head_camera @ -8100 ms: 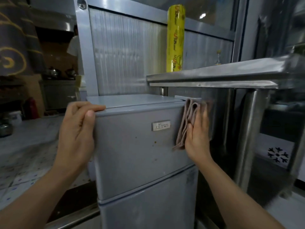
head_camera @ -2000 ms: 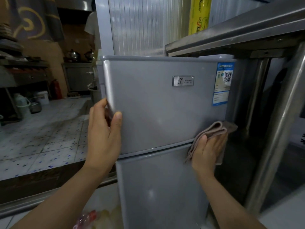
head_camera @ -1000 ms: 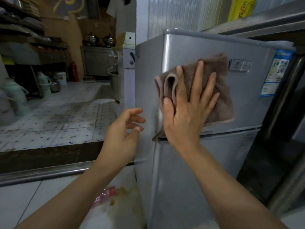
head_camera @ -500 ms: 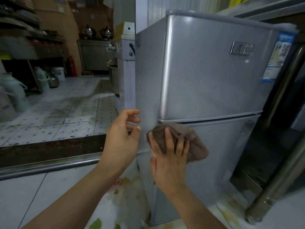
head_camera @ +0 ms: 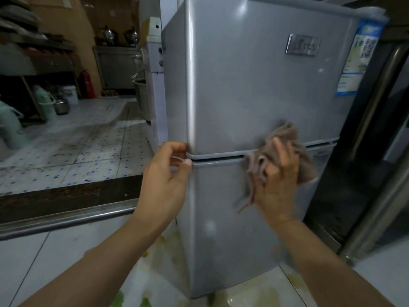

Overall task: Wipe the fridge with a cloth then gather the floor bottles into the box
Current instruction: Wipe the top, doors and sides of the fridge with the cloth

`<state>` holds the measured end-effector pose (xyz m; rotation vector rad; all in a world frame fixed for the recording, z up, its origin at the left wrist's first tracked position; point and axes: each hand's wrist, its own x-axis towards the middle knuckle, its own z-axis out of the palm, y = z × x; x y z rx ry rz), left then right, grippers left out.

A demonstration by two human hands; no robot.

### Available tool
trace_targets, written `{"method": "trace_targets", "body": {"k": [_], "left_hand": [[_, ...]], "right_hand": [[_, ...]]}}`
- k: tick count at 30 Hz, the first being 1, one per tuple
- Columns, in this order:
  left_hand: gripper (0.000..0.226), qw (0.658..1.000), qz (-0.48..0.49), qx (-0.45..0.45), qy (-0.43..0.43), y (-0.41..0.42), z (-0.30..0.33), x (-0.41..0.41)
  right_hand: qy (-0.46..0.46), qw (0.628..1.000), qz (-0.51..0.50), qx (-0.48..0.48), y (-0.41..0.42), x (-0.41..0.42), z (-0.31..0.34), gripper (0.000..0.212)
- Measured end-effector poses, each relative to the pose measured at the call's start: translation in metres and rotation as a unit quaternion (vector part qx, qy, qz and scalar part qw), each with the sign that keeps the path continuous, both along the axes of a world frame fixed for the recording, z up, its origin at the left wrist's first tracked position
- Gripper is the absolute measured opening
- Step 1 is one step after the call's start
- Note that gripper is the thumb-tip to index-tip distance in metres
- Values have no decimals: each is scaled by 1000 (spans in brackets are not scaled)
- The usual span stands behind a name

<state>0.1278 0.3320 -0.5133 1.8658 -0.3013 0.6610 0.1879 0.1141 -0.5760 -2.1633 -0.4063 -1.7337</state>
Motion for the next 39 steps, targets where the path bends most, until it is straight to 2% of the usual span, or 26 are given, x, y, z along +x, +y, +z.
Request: {"method": "trace_targets", "body": {"k": [2, 4, 8, 10, 14, 18, 21, 23, 25, 28, 29, 31, 34, 36, 39], "left_hand": [[20, 1000, 0, -15, 3, -3, -2, -1], [24, 1000, 0, -27, 4, -4, -3, -1], [31, 999, -2, -41, 15, -3, 1, 0], [30, 999, -5, -40, 17, -1, 2, -1], [4, 999, 9, -52, 10, -6, 3, 3], [16, 997, 50, -43, -26, -16, 2, 8], [20, 997, 66, -25, -43, -17, -2, 10], [19, 996, 70, -19, -49, -17, -3, 11], [16, 995, 73, -25, -56, -18, -6, 13], [19, 994, 79, -43, -67, -22, -9, 14], [19, 993, 81, -52, -73, -24, -10, 14], [17, 991, 86, -68, -80, -27, -12, 15], [15, 988, 100, -74, -92, -30, -14, 17], [17, 987, 103, -78, -97, -29, -15, 18], [17, 987, 98, -76, -102, -28, -18, 20]], "right_hand": [[22, 997, 1, 75, -10, 0, 1, 32], [22, 994, 19, 108, 7, -3, 0, 29], [35, 998, 41, 46, 74, -18, -7, 25], [42, 997, 51, 44, 89, -24, -6, 23], [32, 999, 29, -19, 56, -20, -1, 26], [23, 999, 24, -30, 3, -4, 0, 31], [33, 999, 21, 29, -28, 7, -2, 36], [44, 993, 25, 105, -47, 12, -4, 35], [52, 978, 32, 201, -59, 17, -1, 36], [59, 945, 42, 320, -48, 17, 5, 51], [63, 946, 41, 317, -39, 15, 5, 52], [77, 966, 27, 244, -23, 8, -4, 52], [103, 978, 13, 183, -22, 5, -14, 62], [107, 966, -10, 233, -37, 13, -5, 64], [104, 913, 4, 394, -73, 32, 23, 64]]}}
